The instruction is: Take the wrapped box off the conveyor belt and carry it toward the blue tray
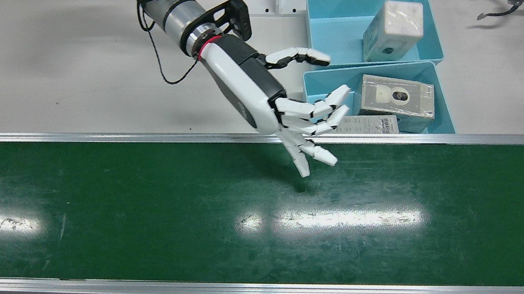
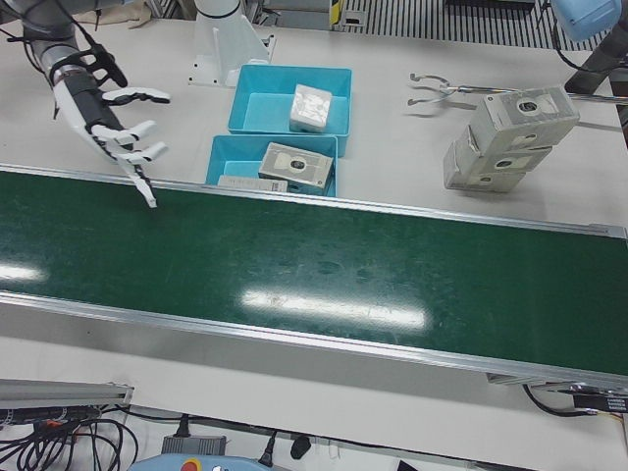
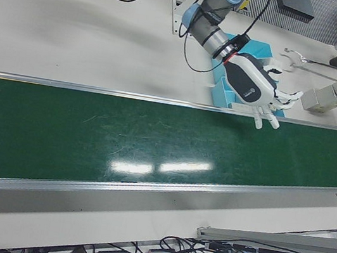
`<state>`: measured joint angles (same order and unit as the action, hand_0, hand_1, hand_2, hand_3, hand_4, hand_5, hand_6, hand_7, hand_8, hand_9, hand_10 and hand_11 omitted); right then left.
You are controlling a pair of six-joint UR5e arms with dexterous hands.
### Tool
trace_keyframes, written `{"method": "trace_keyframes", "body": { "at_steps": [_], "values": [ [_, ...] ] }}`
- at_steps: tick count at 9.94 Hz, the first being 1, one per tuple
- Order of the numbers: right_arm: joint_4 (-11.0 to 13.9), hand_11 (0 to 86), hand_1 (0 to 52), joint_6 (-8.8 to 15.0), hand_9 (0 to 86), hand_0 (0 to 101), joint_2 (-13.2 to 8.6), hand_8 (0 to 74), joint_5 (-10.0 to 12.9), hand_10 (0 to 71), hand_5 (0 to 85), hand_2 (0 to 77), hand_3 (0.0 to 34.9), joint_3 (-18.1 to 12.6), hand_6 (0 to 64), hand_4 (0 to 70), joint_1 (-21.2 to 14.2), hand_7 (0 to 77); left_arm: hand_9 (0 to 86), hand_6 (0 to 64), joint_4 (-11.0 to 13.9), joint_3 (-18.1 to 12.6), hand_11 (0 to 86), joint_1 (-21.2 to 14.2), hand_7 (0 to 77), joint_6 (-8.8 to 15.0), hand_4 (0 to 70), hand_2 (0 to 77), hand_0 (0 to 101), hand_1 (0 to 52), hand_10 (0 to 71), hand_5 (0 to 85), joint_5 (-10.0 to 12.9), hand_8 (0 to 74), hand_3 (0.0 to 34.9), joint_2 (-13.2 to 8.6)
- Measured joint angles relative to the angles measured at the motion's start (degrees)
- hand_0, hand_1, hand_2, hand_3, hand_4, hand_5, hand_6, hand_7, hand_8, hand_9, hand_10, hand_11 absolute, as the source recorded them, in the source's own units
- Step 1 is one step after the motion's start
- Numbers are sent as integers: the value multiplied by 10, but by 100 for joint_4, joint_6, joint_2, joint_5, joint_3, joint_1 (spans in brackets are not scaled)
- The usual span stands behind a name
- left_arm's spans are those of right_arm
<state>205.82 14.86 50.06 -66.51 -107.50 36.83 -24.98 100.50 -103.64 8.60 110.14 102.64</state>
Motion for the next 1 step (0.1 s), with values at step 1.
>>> {"method": "trace_keyframes", "body": {
  "at_steps": [1],
  "values": [
    [-1, 11, 322, -64, 125, 581, 266, 38, 5, 11, 371, 289, 283, -211, 147, 284, 343, 415, 0, 0, 0, 0, 5, 0, 5, 0, 0, 5, 0, 0, 5, 11, 0, 5, 0, 0]
  ]
}}
